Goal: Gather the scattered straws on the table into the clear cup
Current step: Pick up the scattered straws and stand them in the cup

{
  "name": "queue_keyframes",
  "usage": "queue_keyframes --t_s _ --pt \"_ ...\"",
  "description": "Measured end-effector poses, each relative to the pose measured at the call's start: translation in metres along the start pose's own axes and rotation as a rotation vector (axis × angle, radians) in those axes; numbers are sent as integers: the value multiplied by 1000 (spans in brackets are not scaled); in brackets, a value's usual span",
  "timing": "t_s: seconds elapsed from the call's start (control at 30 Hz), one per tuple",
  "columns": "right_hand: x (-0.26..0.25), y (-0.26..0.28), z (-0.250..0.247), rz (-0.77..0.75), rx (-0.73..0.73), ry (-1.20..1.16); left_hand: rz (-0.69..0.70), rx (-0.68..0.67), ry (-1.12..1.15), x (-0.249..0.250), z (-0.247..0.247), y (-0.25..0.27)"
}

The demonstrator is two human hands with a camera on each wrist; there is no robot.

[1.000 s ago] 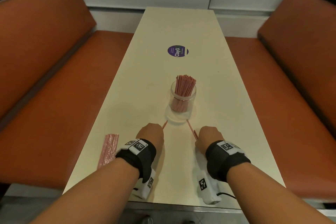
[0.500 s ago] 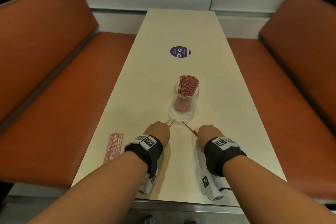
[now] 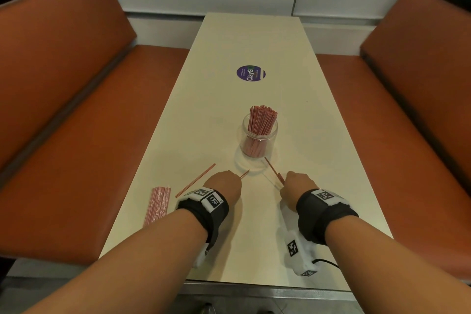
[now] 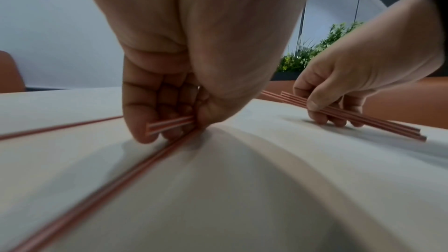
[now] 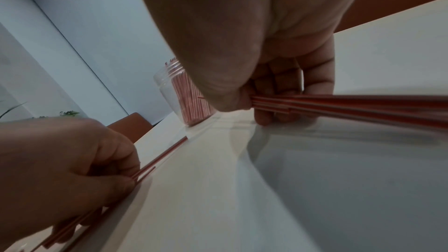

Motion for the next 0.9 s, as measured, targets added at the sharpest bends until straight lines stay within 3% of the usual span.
queue_keyframes --t_s 0.13,0.3,0.53,0.73,0.8,0.9 --pt "4 -3 1 -18 -12 -43 1 30 -51 2 -9 -2" --pt "8 -3 1 -22 -15 -83 -110 33 63 -15 -15 -4" --pt "9 -3 -4 -33 -26 -125 -149 -72 101 -10 18 -17" --pt "13 -7 -10 -36 -21 -256 -144 30 197 -13 7 -11" --pt "16 -9 -15 -45 7 -340 -84 124 306 -13 -27 -10" --pt "20 -12 -30 -57 71 -521 55 506 545 -14 -121 -2"
Point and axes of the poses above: each hand's wrist, its own y-axis away from the middle knuckle, its own z-axis out of the palm, x = y × z, the point moved 10 cm from there along -y, towards the middle knuckle, and after that the axes turned 9 degrees about z, right-handed, at the moved point
